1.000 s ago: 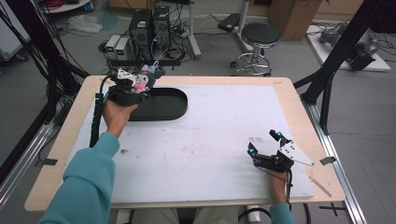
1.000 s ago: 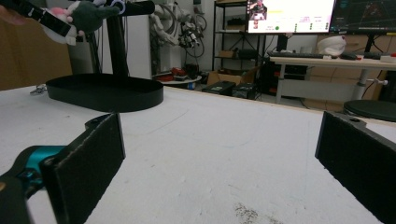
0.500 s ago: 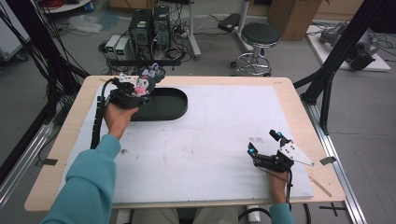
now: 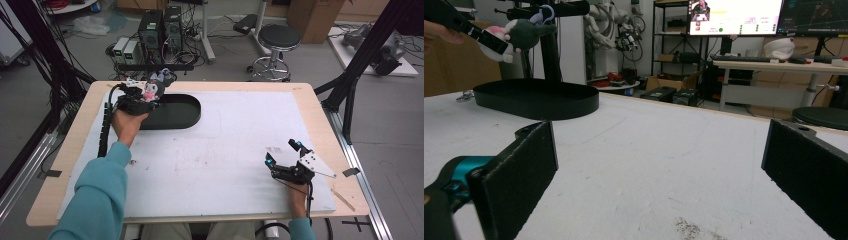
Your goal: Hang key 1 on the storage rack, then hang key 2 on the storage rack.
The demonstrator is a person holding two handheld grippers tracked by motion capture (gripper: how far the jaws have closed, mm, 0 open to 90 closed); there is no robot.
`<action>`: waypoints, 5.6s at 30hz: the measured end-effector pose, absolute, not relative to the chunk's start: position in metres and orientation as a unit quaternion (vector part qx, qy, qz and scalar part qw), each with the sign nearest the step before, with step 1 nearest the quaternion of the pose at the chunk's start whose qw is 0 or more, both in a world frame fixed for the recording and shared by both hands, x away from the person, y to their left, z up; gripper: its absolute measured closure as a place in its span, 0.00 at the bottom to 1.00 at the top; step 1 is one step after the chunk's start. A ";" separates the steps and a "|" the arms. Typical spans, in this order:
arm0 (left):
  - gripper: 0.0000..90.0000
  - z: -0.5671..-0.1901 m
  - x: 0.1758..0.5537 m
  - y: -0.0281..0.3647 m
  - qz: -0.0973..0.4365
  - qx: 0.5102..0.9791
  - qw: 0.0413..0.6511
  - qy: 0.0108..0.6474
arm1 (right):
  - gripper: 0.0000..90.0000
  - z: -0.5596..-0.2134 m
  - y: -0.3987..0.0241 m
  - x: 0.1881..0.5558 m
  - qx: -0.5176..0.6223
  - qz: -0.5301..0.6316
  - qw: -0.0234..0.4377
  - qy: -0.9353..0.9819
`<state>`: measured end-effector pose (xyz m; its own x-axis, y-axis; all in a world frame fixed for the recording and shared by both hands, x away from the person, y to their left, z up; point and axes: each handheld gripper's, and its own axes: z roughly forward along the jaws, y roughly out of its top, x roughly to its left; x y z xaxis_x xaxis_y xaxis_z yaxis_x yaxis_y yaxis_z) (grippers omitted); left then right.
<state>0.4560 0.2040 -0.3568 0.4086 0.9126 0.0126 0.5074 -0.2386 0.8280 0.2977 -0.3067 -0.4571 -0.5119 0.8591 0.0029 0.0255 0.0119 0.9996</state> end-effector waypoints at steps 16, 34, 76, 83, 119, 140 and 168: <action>0.48 -0.357 0.457 0.207 0.264 0.736 0.407 0.472 | 0.01 -0.457 -0.306 0.297 0.355 0.606 0.343 0.624; 0.02 -0.359 0.428 0.232 0.289 0.726 0.497 0.378 | 0.01 -0.457 -0.306 0.298 0.356 0.605 0.343 0.624; 0.02 -0.407 0.304 0.303 0.312 0.654 0.618 0.305 | 0.01 -0.457 -0.306 0.297 0.356 0.604 0.342 0.626; 0.02 -0.405 0.305 0.305 0.317 0.652 0.615 0.309 | 0.01 -0.457 -0.306 0.298 0.355 0.603 0.346 0.624; 0.02 -0.381 0.393 0.341 0.305 0.721 0.464 0.414 | 0.01 -0.457 -0.306 0.298 0.356 0.605 0.345 0.623; 0.13 -0.385 0.430 0.341 0.255 0.761 0.405 0.437 | 0.01 -0.457 -0.307 0.298 0.357 0.605 0.343 0.623; 0.32 -0.418 0.451 0.334 0.228 0.804 0.287 0.468 | 0.01 -0.457 -0.307 0.298 0.357 0.606 0.344 0.622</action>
<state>0.4513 0.3342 -0.4182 0.4583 0.8834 0.0983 0.6218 -0.3977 0.6747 0.2979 -0.3066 -0.4570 -0.5089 0.8608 0.0045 0.0272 0.0108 0.9996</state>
